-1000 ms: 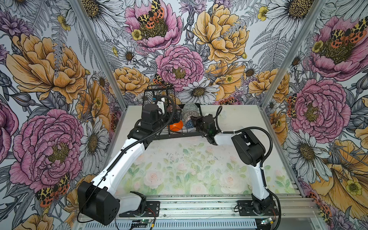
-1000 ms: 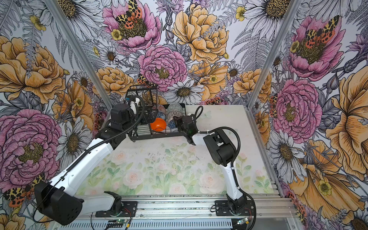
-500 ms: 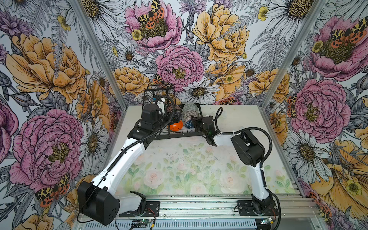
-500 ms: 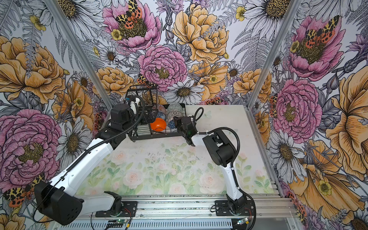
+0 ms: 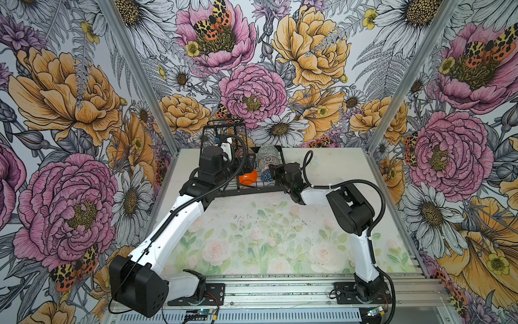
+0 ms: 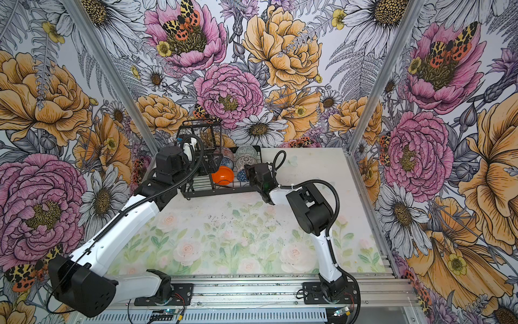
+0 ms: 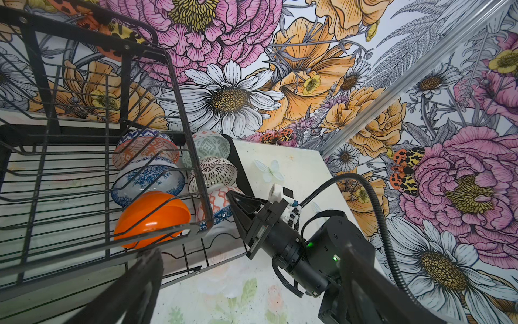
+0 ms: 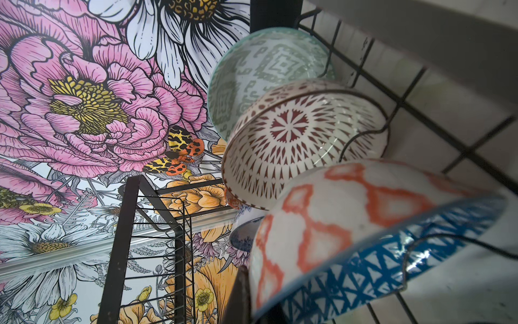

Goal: Load bowls into a dish rack
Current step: Place the bowl in the dish rack.

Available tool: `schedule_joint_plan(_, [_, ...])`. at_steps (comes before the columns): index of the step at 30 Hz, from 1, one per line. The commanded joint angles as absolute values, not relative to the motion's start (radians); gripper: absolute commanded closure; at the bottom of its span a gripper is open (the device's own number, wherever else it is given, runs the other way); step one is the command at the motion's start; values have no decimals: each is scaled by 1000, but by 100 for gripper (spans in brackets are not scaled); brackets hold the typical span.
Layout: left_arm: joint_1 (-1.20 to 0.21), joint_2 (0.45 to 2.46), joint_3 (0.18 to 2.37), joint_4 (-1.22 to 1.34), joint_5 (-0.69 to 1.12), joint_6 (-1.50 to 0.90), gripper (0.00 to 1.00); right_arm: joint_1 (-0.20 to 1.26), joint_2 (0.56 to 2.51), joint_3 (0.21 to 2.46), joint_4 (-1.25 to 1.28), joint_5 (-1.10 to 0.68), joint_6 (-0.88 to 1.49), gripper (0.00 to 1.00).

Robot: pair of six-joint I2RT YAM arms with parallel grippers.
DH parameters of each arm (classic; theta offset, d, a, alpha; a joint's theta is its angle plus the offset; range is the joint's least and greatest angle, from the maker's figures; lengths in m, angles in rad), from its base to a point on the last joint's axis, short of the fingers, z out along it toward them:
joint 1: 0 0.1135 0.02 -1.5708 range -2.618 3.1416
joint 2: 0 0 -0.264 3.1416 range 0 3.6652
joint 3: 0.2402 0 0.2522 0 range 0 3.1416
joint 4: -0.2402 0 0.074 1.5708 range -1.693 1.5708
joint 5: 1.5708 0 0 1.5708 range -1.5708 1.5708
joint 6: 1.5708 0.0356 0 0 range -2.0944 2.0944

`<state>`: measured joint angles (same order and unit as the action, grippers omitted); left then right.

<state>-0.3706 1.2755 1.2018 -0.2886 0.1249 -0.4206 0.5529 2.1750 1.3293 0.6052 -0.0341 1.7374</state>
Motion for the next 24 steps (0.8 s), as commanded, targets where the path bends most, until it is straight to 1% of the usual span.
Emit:
schedule_joint_plan(1, [-363,1245,1189,-286,143,-433,1,590,2168,1353,500,-151,1750,100])
schedule_joint_plan(2, [-364,1244,1189,-287,143,-433,1,589,2169,1359,495,-153,1747,100])
schedule_joint_plan(6, [-365,1243,1189,-287,143,-434,1,589,2184,1383,485,-167,1746,93])
schedule_joint_plan(24, [-367,1245,1189,-286,141,-434,1,593,2190,1358,453,-179,1773,92])
